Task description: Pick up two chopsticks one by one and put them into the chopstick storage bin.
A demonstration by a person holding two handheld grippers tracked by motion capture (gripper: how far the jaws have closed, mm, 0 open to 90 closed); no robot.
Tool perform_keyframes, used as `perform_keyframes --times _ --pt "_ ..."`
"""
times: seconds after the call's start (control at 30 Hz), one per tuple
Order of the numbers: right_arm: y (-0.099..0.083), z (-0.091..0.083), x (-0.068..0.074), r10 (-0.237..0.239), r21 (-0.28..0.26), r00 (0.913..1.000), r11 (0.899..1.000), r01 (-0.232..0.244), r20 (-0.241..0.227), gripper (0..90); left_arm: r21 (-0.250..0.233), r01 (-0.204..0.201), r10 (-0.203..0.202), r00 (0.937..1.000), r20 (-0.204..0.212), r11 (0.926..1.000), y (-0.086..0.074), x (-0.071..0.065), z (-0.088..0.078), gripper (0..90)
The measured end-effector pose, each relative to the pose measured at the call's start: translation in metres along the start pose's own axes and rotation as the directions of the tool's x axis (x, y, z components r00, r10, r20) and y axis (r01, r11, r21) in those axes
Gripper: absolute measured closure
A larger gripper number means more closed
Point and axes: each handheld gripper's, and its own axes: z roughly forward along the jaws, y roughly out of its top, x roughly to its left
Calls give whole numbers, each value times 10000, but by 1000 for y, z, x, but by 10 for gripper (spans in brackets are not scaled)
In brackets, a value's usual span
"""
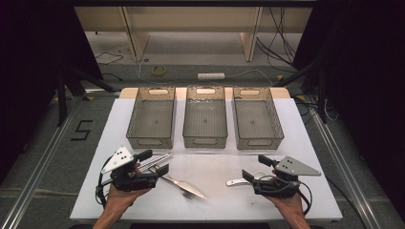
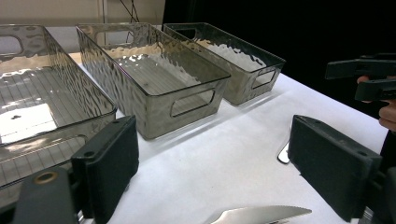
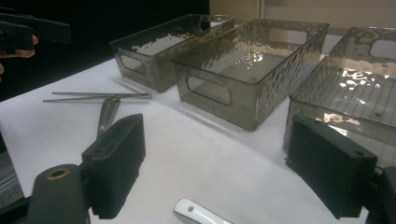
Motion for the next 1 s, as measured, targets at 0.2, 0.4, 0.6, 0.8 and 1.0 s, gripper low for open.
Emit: perform_keyframes --times 0.2,0.4,0.6,0.8,1.0 --pt "0 0 0 -7 -41 10000 10000 7 -25 203 235 -27 27 10000 -35 9997 1 1 1 159" --pt "0 1 0 -6 -3 10000 10000 6 -28 203 734 8 0 9999 -104 9973 3 4 5 159" --pt "0 2 0 21 -3 10000 10000 -21 -48 206 1772 -318 397 9984 -414 9837 13 8 10 159" --pt "0 3 1 -52 59 9999 10000 52 -119 208 3506 -478 834 9927 -872 9353 25 25 17 161" --pt "0 4 0 4 99 9999 10000 -2 -154 210 5088 -137 853 9894 -1178 8608 27 44 29 210"
